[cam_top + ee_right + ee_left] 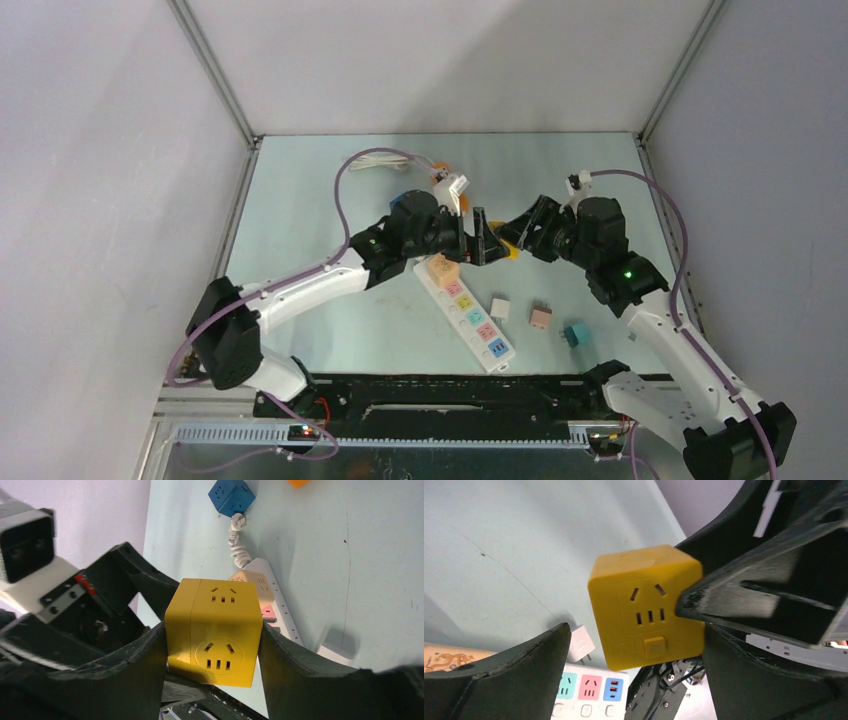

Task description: Insert the plug

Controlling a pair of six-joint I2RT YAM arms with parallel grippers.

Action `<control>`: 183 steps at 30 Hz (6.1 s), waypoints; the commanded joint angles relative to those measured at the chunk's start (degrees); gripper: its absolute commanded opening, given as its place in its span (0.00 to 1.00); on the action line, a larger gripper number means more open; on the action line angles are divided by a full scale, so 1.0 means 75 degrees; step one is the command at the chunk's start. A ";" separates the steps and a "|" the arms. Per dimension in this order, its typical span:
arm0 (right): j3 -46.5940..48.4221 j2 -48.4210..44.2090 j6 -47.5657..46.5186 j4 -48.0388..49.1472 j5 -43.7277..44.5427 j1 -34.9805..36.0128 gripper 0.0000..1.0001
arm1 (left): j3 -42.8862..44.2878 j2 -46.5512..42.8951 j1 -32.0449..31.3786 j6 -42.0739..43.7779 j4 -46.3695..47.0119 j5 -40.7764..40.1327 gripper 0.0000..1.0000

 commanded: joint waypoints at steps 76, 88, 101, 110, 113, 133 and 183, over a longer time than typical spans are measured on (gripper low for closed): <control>-0.0811 -0.1058 -0.2863 -0.0846 -0.1850 -0.1538 1.00 | -0.0803 -0.3678 0.0952 0.4086 -0.2218 0.1958 0.00; -0.0980 -0.0975 -0.3014 -0.0888 -0.1676 -0.1552 1.00 | 0.0181 -0.1850 0.0846 0.5373 -0.4270 0.0482 0.00; -0.0998 -0.1006 -0.3147 -0.0994 -0.1476 -0.1559 1.00 | 0.0363 -0.0659 -0.0339 0.4582 -0.3936 -0.0633 0.00; -0.1235 -0.1040 -0.3039 -0.0994 -0.1319 -0.1636 1.00 | 0.0516 0.0136 -0.1117 0.4134 -0.3608 -0.1295 0.00; -0.1367 -0.1011 -0.3010 -0.0931 -0.1294 -0.1696 1.00 | 0.0651 0.0326 -0.1280 0.4128 -0.3593 -0.1416 0.00; -0.1452 -0.0763 -0.2957 -0.0689 -0.1421 -0.1811 1.00 | 0.0761 0.1031 -0.1328 0.4271 -0.3345 -0.1424 0.00; -0.1455 -0.0705 -0.2945 -0.0678 -0.1527 -0.1832 1.00 | 0.0005 0.1072 -0.0895 0.4495 -0.3085 -0.1138 0.00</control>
